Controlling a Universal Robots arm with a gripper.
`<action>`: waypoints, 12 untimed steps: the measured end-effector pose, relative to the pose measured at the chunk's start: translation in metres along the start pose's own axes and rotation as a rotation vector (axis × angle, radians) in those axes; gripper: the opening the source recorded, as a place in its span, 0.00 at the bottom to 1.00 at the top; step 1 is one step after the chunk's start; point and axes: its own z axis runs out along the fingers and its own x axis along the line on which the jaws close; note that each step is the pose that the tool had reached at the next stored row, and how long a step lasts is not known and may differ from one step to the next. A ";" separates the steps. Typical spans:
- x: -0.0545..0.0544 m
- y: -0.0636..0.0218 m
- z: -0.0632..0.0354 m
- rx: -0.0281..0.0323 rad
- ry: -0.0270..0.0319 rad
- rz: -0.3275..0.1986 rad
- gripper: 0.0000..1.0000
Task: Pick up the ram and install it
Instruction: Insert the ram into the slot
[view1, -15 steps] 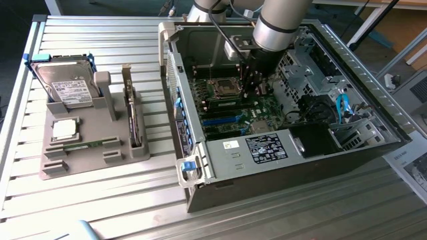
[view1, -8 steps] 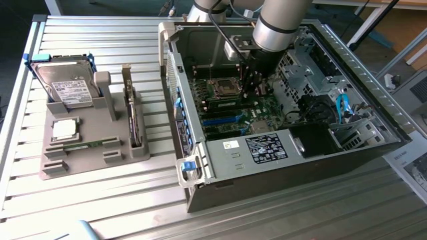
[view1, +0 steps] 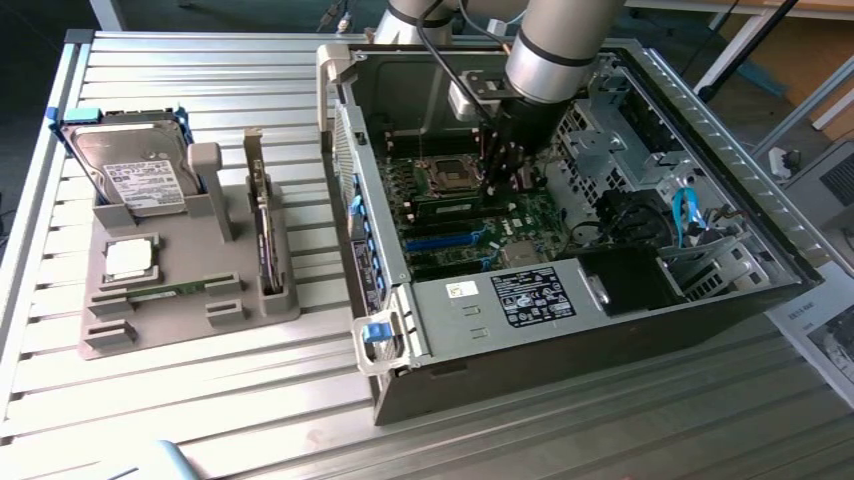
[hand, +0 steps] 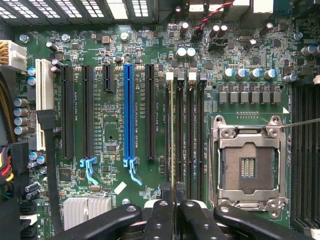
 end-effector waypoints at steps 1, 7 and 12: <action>0.000 0.0000 -0.0002 -0.0001 0.0001 0.000 0.12; 0.000 0.0003 -0.0009 0.0001 0.0000 0.000 0.12; 0.000 0.0003 -0.0022 0.0000 0.0002 0.000 0.12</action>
